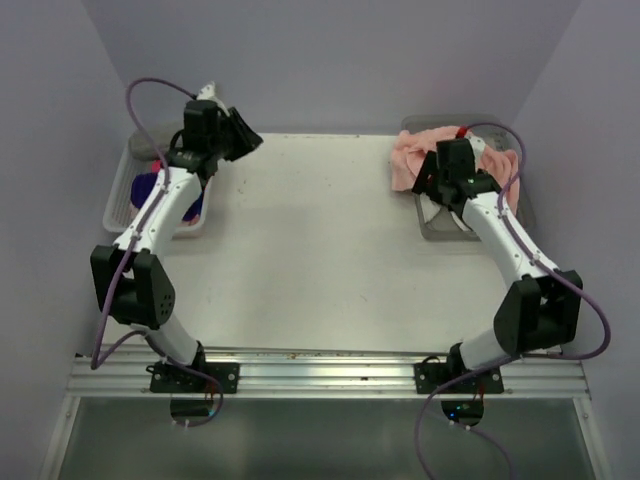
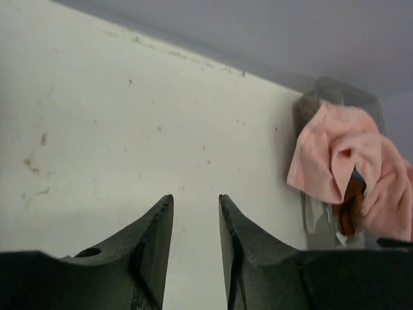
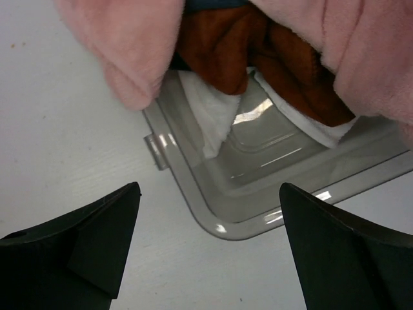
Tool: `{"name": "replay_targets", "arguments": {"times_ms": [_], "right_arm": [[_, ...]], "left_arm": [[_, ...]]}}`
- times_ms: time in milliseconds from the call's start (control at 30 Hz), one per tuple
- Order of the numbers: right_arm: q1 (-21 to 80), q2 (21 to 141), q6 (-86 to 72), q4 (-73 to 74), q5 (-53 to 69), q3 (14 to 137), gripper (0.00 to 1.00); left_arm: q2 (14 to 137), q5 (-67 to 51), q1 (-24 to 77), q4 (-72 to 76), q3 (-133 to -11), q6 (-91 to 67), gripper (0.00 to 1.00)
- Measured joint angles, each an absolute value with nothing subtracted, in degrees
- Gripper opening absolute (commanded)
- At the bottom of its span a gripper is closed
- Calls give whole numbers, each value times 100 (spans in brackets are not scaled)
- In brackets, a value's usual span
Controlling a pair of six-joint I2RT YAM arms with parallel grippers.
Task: Roll the towels
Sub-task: Grab a towel with the right arm
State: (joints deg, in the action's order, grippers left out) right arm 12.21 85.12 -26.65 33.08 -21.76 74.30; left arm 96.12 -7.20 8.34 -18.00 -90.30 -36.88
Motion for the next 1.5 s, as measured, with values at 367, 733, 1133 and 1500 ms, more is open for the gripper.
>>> {"name": "replay_targets", "arguments": {"times_ms": [367, 733, 1133, 1500], "right_arm": [[67, 10499, -3253, 3301, -1503, 9266, 86], [25, 12665, -3398, 3494, -1179, 11723, 81], [21, 11979, -3450, 3326, -1083, 10945, 0], [16, 10143, -3166, 3039, -1070, 10735, 0]], "left_arm": [[9467, -834, 2314, -2027, -7430, -3682, 67], [9111, -974, 3026, -2018, -7061, -3684, 68], [9087, -1004, 3127, -2025, -6799, -3682, 68], [9131, -1004, 3127, -2025, -7000, -3658, 67]]}}
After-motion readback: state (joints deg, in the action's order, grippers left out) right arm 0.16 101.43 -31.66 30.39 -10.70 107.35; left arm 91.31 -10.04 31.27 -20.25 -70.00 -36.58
